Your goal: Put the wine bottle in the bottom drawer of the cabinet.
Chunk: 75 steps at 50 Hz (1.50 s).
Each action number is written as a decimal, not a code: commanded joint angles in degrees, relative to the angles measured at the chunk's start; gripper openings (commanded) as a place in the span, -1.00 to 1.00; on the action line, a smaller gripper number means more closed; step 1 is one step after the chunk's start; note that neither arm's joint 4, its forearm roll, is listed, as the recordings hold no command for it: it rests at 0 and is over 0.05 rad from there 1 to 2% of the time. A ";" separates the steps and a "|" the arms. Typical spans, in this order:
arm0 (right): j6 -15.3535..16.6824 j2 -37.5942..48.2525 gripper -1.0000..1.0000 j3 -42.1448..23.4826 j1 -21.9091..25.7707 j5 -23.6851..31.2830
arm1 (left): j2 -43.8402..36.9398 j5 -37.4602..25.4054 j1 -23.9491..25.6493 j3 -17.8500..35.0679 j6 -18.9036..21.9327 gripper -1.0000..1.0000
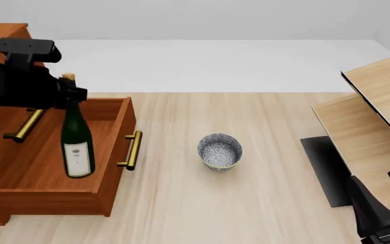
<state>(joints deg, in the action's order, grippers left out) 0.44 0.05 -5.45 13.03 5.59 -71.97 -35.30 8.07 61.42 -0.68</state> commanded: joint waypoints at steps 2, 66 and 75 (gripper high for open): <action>-0.04 -0.02 1.00 0.00 -0.02 0.18 | -0.11 0.95 0.35 -0.86 -0.05 -1.00; 0.16 0.00 1.00 0.91 0.13 0.72 | -2.77 6.48 0.45 -7.29 -0.01 -1.00; 0.15 -0.02 1.00 0.88 -0.04 0.83 | -4.42 7.38 1.44 -7.31 -3.04 -1.00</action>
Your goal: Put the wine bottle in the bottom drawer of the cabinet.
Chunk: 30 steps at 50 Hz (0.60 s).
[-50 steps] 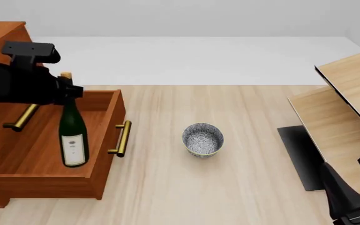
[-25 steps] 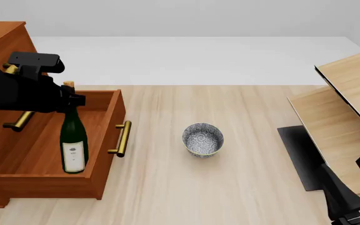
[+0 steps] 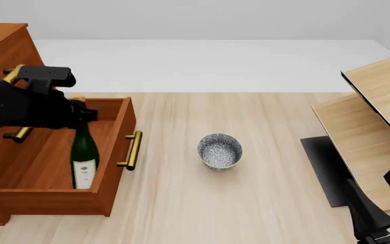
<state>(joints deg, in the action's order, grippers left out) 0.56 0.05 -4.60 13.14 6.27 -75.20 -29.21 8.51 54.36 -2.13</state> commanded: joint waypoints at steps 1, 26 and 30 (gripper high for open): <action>0.02 -0.02 1.00 -0.02 -0.26 0.16 | -1.38 1.57 0.80 -0.34 -2.01 -1.00; 0.45 0.03 1.00 -0.53 -0.68 1.05 | -7.67 7.16 3.29 -1.10 -4.55 -1.00; 0.61 0.05 1.00 -0.54 -0.53 1.22 | -9.01 8.01 3.11 -0.90 -4.81 -1.00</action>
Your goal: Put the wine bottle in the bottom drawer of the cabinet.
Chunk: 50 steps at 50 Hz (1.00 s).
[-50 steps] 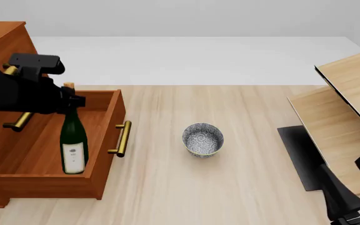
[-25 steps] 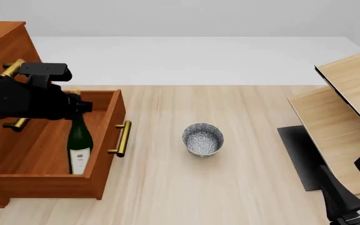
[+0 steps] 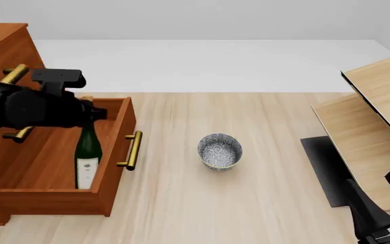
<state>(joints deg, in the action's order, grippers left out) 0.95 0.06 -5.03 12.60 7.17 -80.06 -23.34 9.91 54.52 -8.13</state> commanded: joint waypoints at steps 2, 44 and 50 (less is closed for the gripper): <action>0.24 0.05 1.00 -0.35 -0.20 0.53 | -4.94 2.51 1.69 -0.73 0.77 -1.00; 0.80 0.00 1.00 -1.27 -1.10 2.04 | -11.58 8.60 1.04 -1.58 -1.70 -1.00; 0.77 -0.01 1.00 -1.07 -1.04 1.98 | -12.16 9.21 0.45 -1.89 -1.47 -1.00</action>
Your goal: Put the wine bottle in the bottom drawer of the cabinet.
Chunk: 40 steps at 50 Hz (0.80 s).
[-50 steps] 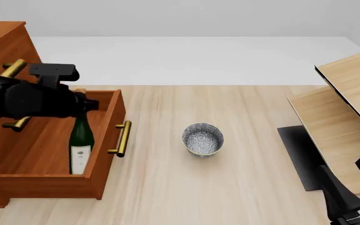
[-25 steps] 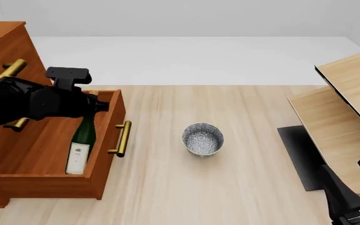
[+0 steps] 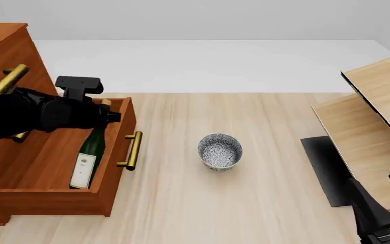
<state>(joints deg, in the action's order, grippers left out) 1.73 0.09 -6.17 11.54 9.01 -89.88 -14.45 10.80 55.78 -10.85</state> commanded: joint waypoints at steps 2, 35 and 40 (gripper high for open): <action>-0.09 -0.04 1.00 0.12 -0.06 0.13 | -2.42 0.31 -0.66 -3.14 1.56 -1.00; 0.40 0.24 1.00 -0.09 -0.01 0.35 | -6.28 3.33 -2.62 -3.11 1.70 -1.00; 0.37 0.42 1.00 -0.16 -0.04 0.29 | -6.97 3.88 -2.64 -3.30 1.55 -1.00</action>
<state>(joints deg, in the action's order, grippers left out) 1.99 0.27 -6.28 11.52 9.36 -93.82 -10.64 8.30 56.18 -9.97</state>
